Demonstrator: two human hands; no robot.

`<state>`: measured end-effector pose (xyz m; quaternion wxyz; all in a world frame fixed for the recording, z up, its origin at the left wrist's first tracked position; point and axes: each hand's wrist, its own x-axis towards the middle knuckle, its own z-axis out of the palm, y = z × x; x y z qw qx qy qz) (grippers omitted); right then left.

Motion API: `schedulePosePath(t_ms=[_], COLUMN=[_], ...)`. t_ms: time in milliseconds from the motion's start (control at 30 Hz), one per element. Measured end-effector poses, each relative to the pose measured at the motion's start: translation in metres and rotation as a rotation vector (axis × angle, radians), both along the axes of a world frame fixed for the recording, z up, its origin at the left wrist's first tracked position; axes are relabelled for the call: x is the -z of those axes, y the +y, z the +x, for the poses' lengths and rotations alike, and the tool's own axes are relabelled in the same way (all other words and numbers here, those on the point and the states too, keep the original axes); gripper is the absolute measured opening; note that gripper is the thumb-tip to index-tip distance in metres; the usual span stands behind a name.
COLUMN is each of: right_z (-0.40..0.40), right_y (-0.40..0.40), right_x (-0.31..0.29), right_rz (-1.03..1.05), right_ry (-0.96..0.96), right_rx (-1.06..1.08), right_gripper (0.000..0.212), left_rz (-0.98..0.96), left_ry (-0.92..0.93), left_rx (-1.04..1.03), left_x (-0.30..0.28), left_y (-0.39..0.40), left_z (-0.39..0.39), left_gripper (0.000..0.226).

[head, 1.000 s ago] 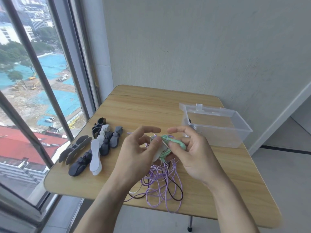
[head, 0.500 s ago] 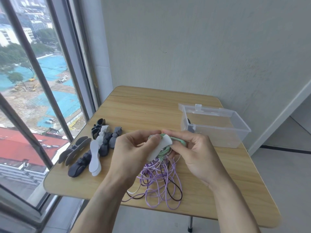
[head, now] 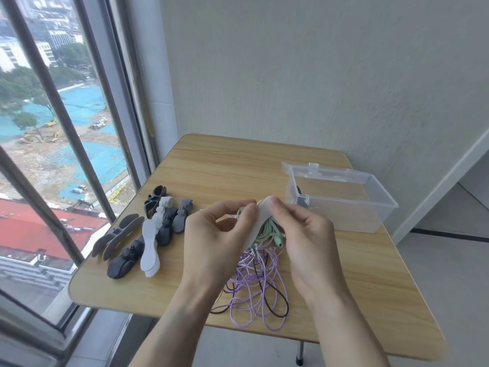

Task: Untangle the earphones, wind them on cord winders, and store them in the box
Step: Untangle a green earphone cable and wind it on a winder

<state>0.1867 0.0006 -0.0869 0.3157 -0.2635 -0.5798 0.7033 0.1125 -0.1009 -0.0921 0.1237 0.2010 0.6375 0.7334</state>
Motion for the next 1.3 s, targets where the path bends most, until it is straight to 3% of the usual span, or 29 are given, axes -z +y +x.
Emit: schedulePosePath(t_ms=[67,133,500,633,733,833,967,1067,1133,1200,1300], right_z=[-0.001,-0.003,-0.013,-0.01,-0.005,-0.005,0.0,0.001,-0.004,-0.014,-0.034], right_y=[0.0,0.002,-0.033,-0.037,-0.032,-0.02,0.017,0.073,0.113,0.141,0.163], right_x=[-0.003,-0.003,0.003,0.001,-0.005,-0.006,-0.016,-0.033,-0.047,-0.062,-0.061], right_rz=[-0.246,-0.347,-0.454,-0.509,-0.567,-0.443,-0.056,0.205,0.392,0.56,0.638], right_ry=[0.024,0.009,0.109,0.056,0.09,0.135,0.141,0.002,-0.226,-0.589,-1.084], right_rx=[-0.019,-0.036,0.033,-0.003,-0.03,0.051,0.384,0.549,0.576,0.469,0.081], right_gripper=[0.025,0.029,0.032,0.047,0.044,0.041,0.044,0.045,0.034,0.029,0.03], left_rz=[0.007,0.007,0.026,0.086,0.009,-0.116,-0.167,-0.368,-0.454,-0.49,-0.529], left_ry=[0.094,0.165,0.364,0.387,0.498,0.583,0.469,0.459,0.45,0.42,0.386], left_rx=[-0.026,-0.045,-0.392,-0.399,-0.416,-0.378,-0.178,-0.155,-0.151,-0.153,-0.157], left_x=[0.001,0.001,0.015,0.014,0.012,0.012,0.011,0.009,0.008,0.007,0.007], left_y=[0.001,0.002,0.021,0.026,0.027,0.026,0.022,0.012,0.005,0.0,-0.005], left_z=[0.004,0.008,0.031,0.034,0.032,0.025,0.019,0.008,-0.001,-0.008,-0.017], left_gripper=[0.003,0.008,0.011,0.015,0.014,0.012,0.018,0.012,0.012,0.012,0.011])
